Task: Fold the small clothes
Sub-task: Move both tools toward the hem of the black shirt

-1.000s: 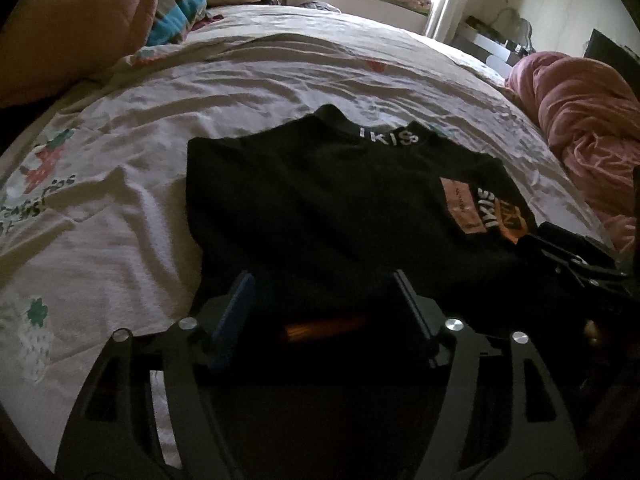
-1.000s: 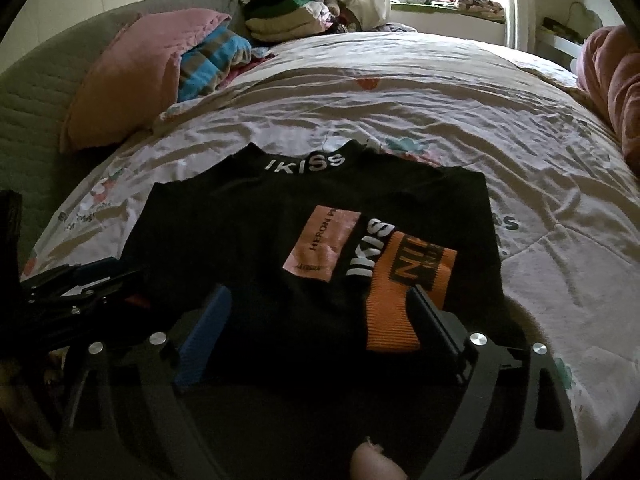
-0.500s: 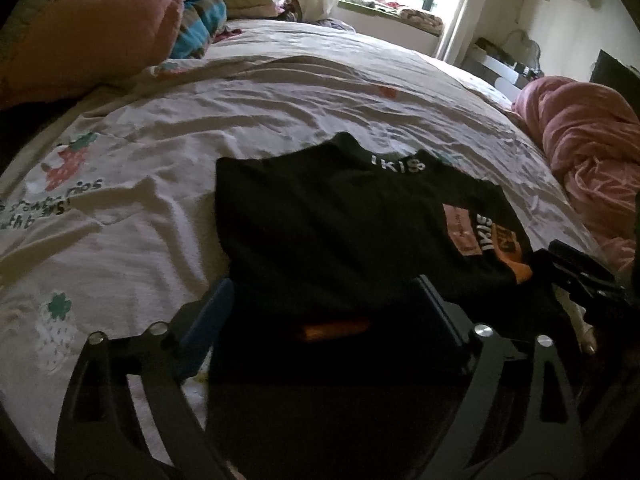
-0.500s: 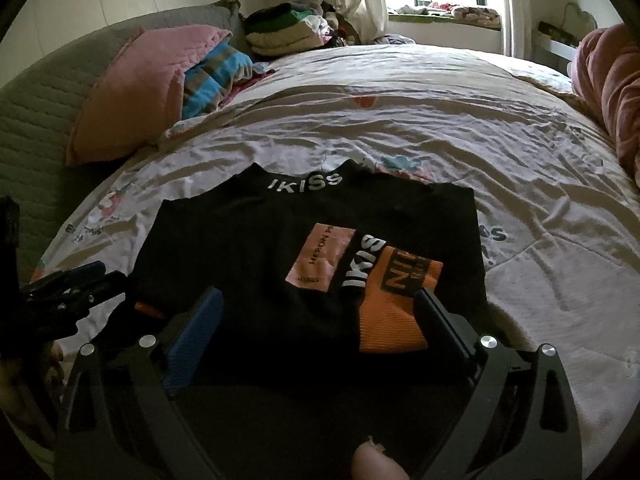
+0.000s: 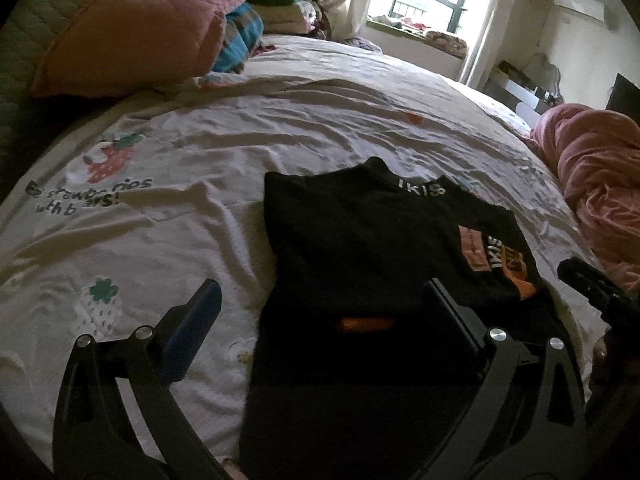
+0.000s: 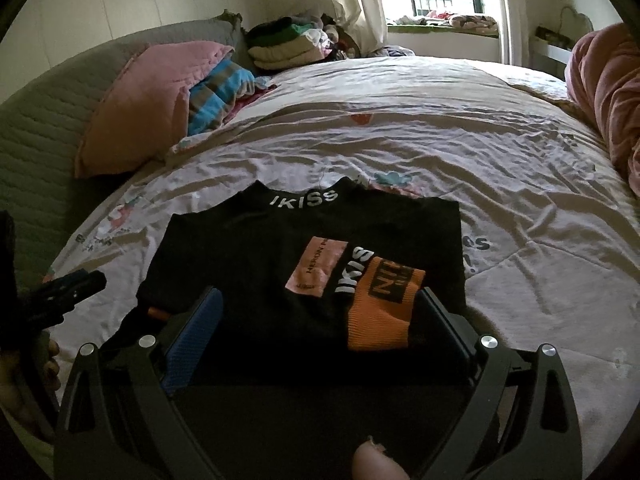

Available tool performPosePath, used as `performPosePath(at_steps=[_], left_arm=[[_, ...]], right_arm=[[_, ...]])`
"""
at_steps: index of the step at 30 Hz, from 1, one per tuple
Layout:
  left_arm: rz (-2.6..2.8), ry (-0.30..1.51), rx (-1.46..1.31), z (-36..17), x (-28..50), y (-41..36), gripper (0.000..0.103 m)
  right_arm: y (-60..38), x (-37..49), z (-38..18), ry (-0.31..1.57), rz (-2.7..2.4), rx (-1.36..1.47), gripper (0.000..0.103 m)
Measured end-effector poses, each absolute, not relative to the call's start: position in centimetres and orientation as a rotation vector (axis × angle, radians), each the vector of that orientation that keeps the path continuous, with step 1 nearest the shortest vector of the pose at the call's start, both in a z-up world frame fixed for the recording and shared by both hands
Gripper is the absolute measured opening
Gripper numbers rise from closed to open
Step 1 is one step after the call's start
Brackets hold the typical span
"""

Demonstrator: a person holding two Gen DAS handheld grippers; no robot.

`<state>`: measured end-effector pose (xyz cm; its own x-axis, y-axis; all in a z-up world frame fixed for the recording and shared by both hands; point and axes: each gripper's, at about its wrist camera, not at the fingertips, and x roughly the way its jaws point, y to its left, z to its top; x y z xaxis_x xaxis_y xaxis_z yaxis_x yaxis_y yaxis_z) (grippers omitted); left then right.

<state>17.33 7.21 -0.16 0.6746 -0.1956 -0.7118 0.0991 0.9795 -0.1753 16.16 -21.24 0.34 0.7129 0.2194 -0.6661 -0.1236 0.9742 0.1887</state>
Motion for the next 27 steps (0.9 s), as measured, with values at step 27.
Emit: performPosePath(at_steps=[27], left_arm=[[-0.131,0.810,-0.139,0.5,12.7,8.2,0.093]], right_arm=[[-23.2,12.2,0.9,0.763,0.185,0.114,0.096]])
